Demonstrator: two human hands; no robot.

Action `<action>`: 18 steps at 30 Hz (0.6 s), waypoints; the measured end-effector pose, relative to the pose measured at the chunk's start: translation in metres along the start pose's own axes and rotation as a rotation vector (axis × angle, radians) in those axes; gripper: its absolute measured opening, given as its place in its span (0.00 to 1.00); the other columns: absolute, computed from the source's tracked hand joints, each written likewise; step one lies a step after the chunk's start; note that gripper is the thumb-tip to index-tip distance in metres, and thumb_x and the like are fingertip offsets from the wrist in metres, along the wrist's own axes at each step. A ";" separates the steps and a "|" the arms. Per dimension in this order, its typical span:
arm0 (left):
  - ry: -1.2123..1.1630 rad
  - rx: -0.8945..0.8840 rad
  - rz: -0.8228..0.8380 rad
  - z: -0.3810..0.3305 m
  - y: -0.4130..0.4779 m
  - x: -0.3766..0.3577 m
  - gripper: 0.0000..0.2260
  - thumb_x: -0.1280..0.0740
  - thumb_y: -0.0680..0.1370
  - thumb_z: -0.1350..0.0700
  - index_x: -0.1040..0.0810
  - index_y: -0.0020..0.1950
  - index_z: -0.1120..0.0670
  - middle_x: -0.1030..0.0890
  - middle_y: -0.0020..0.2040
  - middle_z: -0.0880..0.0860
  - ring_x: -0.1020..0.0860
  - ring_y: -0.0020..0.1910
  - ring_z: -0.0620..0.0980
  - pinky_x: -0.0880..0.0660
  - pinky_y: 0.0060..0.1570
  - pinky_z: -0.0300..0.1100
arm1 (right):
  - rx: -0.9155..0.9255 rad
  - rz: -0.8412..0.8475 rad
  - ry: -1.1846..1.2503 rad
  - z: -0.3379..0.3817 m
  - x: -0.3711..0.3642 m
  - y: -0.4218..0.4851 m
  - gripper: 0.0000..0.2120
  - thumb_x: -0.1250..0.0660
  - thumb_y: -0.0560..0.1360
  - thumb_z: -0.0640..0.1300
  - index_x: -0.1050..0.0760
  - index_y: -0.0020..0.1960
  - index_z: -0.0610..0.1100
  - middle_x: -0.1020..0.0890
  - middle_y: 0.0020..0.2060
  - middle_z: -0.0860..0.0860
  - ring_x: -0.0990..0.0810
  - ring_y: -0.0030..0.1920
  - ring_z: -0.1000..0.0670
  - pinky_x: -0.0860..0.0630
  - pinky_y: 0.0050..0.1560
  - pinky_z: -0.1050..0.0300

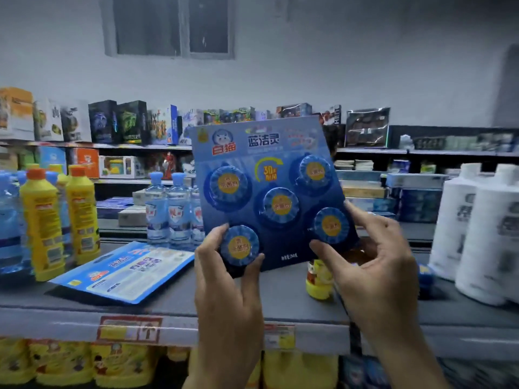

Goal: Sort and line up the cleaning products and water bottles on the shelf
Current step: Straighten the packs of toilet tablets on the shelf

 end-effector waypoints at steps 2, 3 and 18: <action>0.018 -0.039 0.031 -0.011 -0.005 -0.018 0.22 0.33 0.80 0.44 0.36 0.71 0.34 0.25 0.62 0.36 0.23 0.59 0.36 0.29 0.55 0.23 | 0.021 -0.036 -0.035 -0.011 0.020 0.005 0.31 0.17 0.68 0.52 0.18 0.69 0.51 0.21 0.57 0.54 0.16 0.55 0.53 0.17 0.55 0.56; 0.028 -0.056 0.045 -0.014 -0.007 -0.025 0.21 0.32 0.80 0.45 0.34 0.71 0.36 0.25 0.62 0.37 0.23 0.58 0.37 0.29 0.56 0.23 | 0.031 -0.058 -0.049 -0.015 0.028 0.006 0.30 0.17 0.68 0.52 0.18 0.68 0.49 0.22 0.57 0.52 0.17 0.55 0.54 0.18 0.55 0.61; 0.234 -0.194 0.195 -0.055 -0.051 -0.176 0.27 0.25 0.77 0.46 0.21 0.72 0.56 0.27 0.64 0.53 0.31 0.65 0.54 0.29 0.66 0.45 | 0.062 -0.290 -0.362 -0.119 0.148 0.027 0.24 0.21 0.73 0.48 0.19 0.65 0.39 0.19 0.59 0.46 0.23 0.60 0.55 0.28 0.65 0.65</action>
Point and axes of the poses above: each hand's wrist, its own y-axis towards the middle knuckle, its own x-axis out of the back of the hand, z = x × y, the point moved 3 cm from there along y, towards the middle knuckle
